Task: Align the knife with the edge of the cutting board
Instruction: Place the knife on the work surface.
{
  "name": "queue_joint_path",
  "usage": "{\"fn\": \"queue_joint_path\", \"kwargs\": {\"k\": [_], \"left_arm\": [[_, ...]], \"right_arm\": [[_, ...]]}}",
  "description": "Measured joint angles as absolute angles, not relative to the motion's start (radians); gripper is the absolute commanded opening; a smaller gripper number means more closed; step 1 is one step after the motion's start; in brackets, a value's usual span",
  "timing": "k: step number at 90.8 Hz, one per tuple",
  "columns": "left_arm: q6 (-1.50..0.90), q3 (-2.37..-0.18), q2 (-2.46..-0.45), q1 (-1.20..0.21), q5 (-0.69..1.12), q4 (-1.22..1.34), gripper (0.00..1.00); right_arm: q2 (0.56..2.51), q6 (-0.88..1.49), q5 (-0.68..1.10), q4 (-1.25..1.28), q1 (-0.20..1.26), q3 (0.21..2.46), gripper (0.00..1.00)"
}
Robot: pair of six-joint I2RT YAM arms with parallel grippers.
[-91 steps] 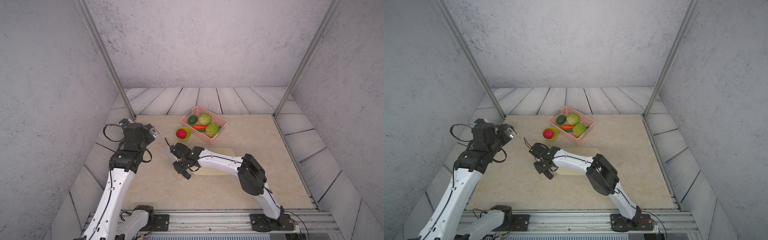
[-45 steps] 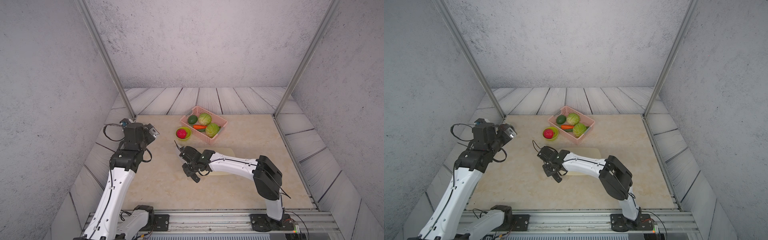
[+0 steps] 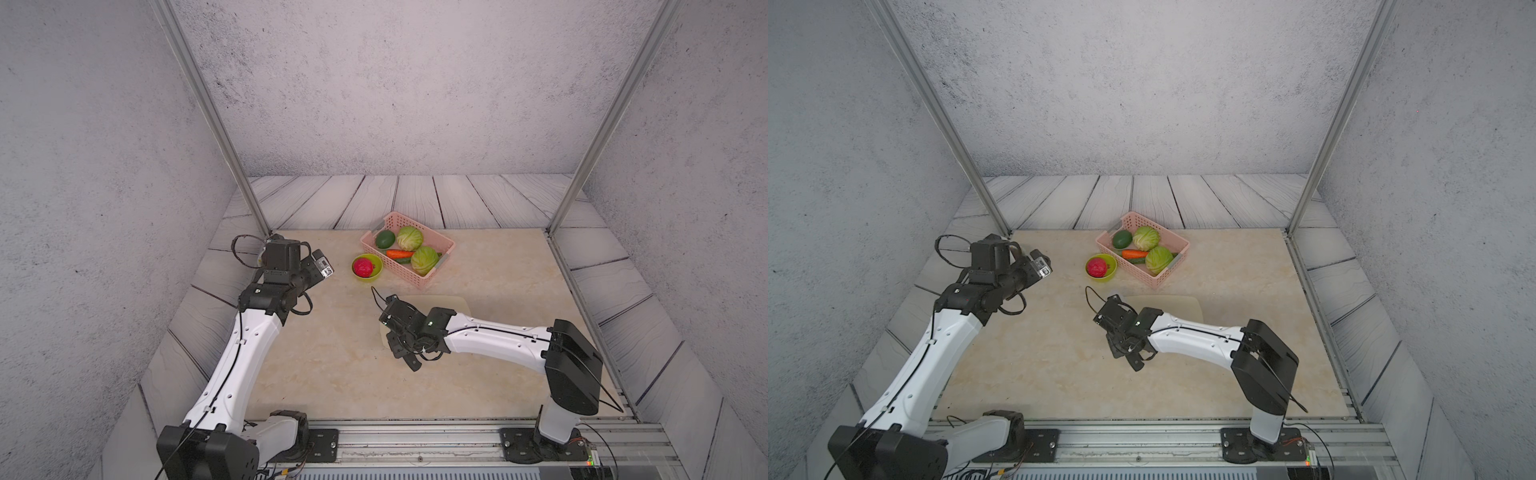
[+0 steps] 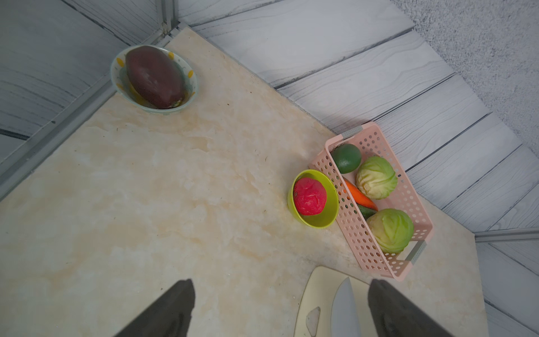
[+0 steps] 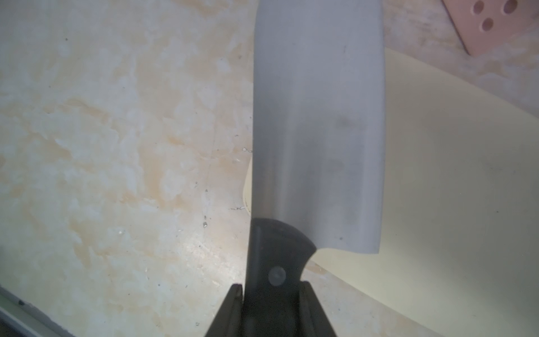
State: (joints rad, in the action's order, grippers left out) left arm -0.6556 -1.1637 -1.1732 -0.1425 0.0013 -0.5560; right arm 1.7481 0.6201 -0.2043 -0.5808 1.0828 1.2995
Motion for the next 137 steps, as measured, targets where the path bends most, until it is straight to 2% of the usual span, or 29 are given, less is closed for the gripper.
{"fn": "queue_joint_path", "kwargs": {"k": [76, 137], "left_arm": [[-0.49, -1.264, -1.314, -0.462, -0.008, -0.635, 0.98], [-0.479, -1.272, -1.343, -0.485, -0.018, -0.654, 0.98]], "right_arm": [[1.483, 0.89, -0.352, -0.666, 1.004, 1.0, 0.0], [1.466, 1.021, -0.386, -0.665, 0.971, 0.904, 0.0]]}}
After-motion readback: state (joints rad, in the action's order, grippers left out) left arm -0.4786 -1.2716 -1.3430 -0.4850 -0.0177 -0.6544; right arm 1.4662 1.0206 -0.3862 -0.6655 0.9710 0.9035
